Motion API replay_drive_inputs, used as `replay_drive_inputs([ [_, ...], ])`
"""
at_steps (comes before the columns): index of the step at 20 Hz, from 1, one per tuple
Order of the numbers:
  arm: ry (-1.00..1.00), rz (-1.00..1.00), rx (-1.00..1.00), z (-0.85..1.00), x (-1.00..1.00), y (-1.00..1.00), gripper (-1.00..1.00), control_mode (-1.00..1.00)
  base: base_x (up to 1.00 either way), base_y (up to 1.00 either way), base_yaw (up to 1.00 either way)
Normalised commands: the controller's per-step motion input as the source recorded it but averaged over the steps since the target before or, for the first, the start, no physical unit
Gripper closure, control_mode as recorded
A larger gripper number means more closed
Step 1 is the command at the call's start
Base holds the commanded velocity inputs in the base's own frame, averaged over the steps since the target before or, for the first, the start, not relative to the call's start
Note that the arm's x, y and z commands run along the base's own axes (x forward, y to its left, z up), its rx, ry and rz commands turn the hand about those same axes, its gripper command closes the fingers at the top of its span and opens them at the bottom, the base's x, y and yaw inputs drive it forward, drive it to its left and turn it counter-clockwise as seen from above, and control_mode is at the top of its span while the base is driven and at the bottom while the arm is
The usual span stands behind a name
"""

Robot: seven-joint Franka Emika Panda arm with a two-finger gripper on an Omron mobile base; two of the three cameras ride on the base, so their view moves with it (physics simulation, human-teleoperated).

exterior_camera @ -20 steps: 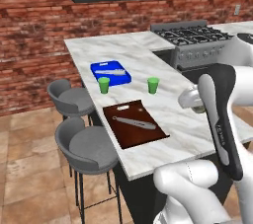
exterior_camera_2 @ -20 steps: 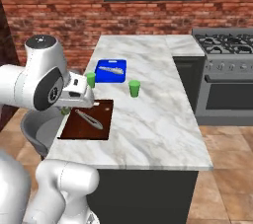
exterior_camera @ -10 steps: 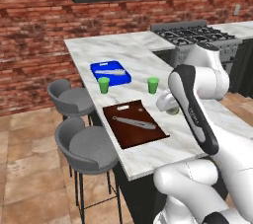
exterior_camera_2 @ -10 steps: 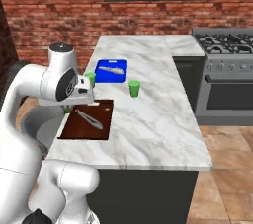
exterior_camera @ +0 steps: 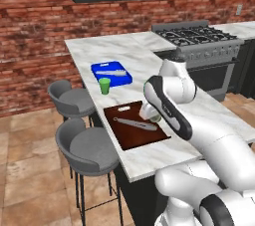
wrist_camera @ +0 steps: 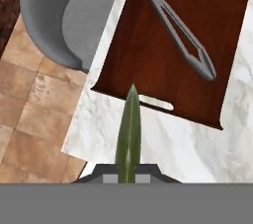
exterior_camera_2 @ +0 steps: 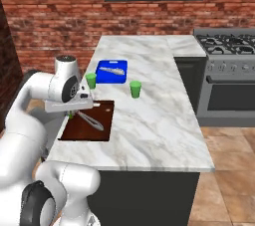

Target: Gather the lemon wedge and lemon from the fridge and place them on a tray on the dining counter. Then gather the fishs from the fridge and place them on the other tray.

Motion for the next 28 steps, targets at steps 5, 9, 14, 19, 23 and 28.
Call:
replay_drive_inputs([
  [5,0.06,0.03,-0.05,-0.51,0.50,0.12,1.00,-1.00,0.00,0.00,0.00],
  [9,0.02,0.03,-0.07,-0.53,0.43,0.05,1.00,-1.00,0.00,0.00,0.00],
  [14,0.01,0.02,-0.08,-0.48,0.39,0.04,1.00,-1.00,0.00,0.00,0.00],
  [19,0.00,0.01,-0.05,-0.40,0.34,0.06,1.00,-1.00,0.00,0.00,0.00],
  [23,0.00,0.02,-0.01,-0.36,0.32,0.03,1.00,-1.00,0.00,0.00,0.00],
  [28,0.00,0.03,0.00,-0.35,0.31,0.02,1.00,-1.00,0.00,0.00,0.00],
])
